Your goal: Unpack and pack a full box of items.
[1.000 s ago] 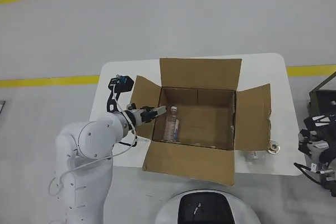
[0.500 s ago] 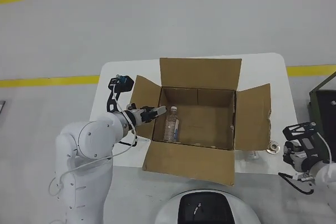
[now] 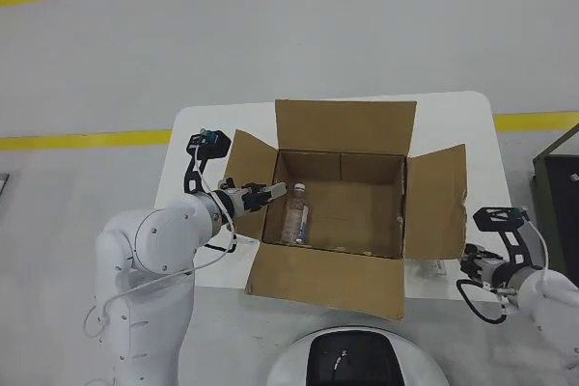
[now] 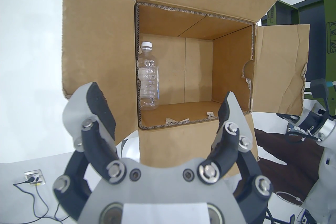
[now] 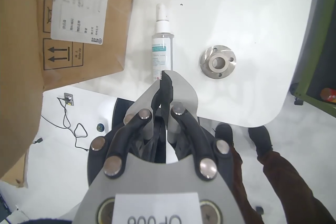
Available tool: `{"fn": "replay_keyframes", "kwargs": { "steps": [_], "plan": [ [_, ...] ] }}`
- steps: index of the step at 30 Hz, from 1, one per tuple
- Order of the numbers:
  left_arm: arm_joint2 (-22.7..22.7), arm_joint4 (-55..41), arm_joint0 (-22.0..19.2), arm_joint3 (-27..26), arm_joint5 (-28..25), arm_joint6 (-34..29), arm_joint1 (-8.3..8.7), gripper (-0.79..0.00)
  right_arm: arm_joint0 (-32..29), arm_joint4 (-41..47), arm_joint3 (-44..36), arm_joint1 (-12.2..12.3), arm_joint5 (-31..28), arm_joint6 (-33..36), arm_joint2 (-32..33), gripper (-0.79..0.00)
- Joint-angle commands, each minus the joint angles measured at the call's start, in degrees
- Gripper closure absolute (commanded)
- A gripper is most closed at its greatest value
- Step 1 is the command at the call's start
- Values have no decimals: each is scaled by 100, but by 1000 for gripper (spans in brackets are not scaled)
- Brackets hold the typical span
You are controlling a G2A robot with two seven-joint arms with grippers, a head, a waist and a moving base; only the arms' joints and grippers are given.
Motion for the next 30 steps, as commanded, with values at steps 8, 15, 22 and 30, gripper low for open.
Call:
{"fn": "replay_keyframes", "kwargs": {
  "steps": [8,15,22,30],
  "plan": [
    [0,0,0,0,0,0,0,-785,289,-1067,-127,21,210,237,-471,0],
    [0,0,0,0,0,0,0,-785,289,-1067,-127,21,210,237,-471,0],
    [0,0,0,0,0,0,0,-785,191,-1314,-174,21,242,260,-450,0],
    [0,0,0,0,0,0,0,-785,624,-1450,242,-12,386,604,-844,-292]
  ]
}}
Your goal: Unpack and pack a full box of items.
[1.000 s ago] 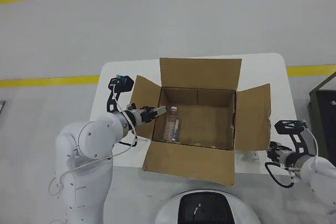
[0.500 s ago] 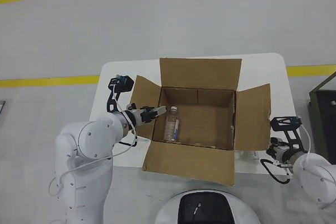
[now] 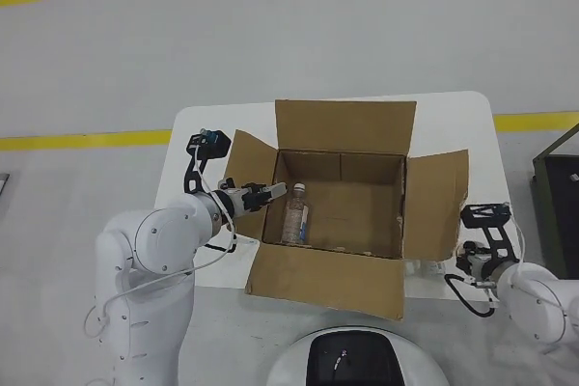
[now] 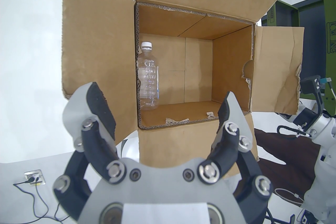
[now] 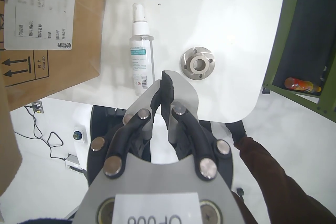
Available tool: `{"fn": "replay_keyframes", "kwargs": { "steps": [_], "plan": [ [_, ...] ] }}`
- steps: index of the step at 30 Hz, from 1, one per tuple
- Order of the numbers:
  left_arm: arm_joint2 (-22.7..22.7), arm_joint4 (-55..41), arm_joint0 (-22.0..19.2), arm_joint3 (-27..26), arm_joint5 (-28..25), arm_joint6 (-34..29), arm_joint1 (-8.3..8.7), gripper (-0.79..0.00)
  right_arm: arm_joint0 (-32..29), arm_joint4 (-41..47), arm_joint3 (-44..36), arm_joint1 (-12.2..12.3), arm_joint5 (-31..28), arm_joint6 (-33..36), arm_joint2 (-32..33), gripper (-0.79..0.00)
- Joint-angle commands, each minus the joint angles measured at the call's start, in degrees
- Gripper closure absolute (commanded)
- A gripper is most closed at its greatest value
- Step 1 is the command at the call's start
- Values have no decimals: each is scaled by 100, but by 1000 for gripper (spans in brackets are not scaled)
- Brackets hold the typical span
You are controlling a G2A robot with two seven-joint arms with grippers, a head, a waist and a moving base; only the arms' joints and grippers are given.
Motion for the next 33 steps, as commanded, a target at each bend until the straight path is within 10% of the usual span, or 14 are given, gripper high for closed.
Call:
{"fn": "replay_keyframes", "kwargs": {
  "steps": [1,19,21,25,33],
  "plan": [
    [0,0,0,0,0,0,0,-785,122,-80,67,-7,32,80,-98,-311],
    [0,0,0,0,0,0,0,-785,675,-375,510,-86,170,369,-505,-379],
    [0,0,0,0,0,0,0,-785,652,-308,365,-87,164,414,-420,-391],
    [0,0,0,0,0,0,0,-785,508,-169,2,-76,139,464,-89,-662],
    [0,0,0,0,0,0,0,-785,45,487,-272,-74,311,240,1022,-625]
  ]
}}
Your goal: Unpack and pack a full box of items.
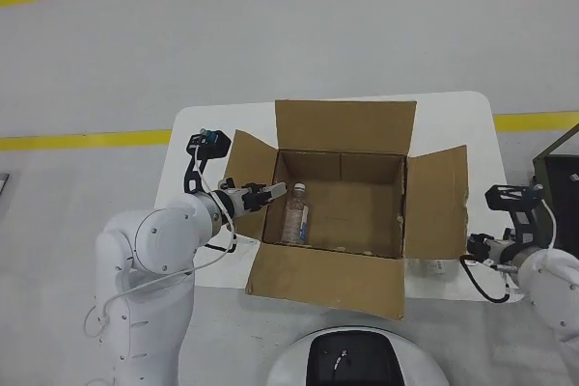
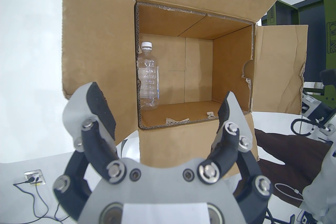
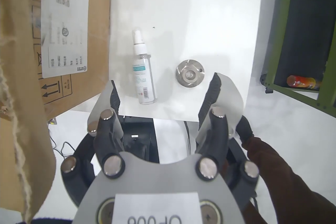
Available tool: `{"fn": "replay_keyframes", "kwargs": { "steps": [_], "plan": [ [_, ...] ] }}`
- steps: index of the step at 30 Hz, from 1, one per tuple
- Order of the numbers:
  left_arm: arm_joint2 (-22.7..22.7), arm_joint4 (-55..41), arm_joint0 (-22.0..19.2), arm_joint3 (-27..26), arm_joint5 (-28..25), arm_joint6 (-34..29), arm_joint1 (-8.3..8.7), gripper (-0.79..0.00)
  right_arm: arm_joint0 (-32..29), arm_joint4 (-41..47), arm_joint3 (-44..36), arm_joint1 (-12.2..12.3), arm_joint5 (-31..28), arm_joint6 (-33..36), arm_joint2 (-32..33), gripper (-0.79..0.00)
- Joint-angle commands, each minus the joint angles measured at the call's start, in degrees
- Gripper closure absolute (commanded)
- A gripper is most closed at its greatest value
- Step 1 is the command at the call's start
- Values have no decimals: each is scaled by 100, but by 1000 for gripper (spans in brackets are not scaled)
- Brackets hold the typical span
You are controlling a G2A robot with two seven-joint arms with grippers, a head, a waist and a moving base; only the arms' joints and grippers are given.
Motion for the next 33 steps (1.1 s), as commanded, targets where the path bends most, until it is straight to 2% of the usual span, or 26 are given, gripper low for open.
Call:
{"fn": "replay_keyframes", "kwargs": {
  "steps": [1,2,4,5,7,10,14,19,33],
  "plan": [
    [0,0,0,0,0,0,0,-785,-94,171,113,0,17,-68,310,-619],
    [0,0,0,0,0,0,0,-785,-124,269,200,-2,34,-99,416,-597],
    [0,0,0,0,0,0,0,-785,-150,504,406,-7,49,-114,562,-471],
    [0,0,0,0,0,0,0,-785,-149,602,467,-8,13,-112,590,-446],
    [0,0,0,0,0,0,0,-785,-140,710,594,-6,-88,-86,560,-462],
    [0,0,0,0,0,0,0,-785,-28,684,690,-1,-196,-80,347,-440],
    [0,0,0,0,0,0,0,-785,203,343,748,7,-297,49,-146,-363],
    [0,0,0,0,0,0,0,-785,462,-157,787,-6,-181,224,-724,-357],
    [0,0,0,0,0,0,0,-785,807,-431,1413,-85,-76,39,-1451,-357]
  ]
}}
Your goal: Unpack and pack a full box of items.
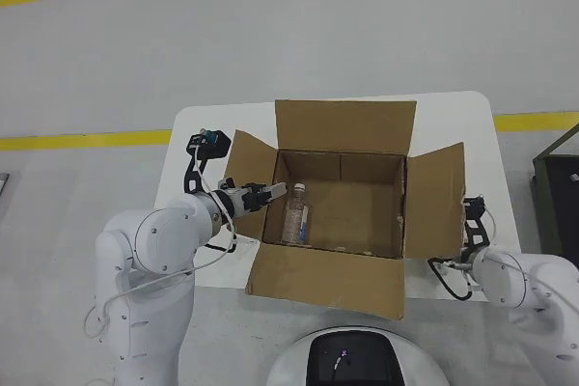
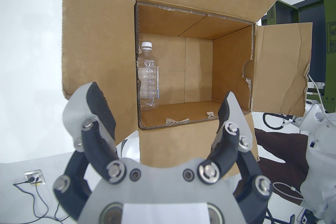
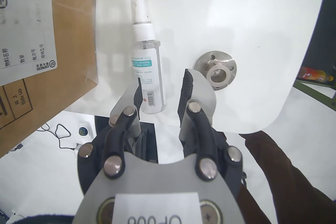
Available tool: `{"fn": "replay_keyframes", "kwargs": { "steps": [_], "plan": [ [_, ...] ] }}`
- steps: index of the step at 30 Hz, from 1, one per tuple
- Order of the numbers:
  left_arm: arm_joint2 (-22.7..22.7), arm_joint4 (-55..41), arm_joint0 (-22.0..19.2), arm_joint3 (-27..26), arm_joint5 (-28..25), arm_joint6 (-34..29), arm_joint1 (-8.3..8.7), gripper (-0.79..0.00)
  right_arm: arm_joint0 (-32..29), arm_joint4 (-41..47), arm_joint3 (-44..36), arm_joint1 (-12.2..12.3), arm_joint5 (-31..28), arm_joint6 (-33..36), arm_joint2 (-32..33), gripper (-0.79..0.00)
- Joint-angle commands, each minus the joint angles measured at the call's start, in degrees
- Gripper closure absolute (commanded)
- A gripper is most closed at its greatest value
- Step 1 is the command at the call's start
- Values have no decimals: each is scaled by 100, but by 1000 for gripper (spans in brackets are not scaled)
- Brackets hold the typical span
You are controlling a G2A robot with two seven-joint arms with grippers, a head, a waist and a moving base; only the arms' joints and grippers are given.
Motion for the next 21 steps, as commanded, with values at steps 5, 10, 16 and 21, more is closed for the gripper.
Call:
{"fn": "replay_keyframes", "kwargs": {
  "steps": [5,10,16,21],
  "plan": [
    [0,0,0,0,0,0,0,-785,123,-85,257,-27,24,-27,-147,-360],
    [0,0,0,0,0,0,0,-785,219,-200,404,-46,-20,-6,-273,-360],
    [0,0,0,0,0,0,0,-785,326,-367,579,-72,-1,4,-403,-357],
    [0,0,0,0,0,0,0,-785,414,-401,701,-99,-6,-2,-480,-351]
  ]
}}
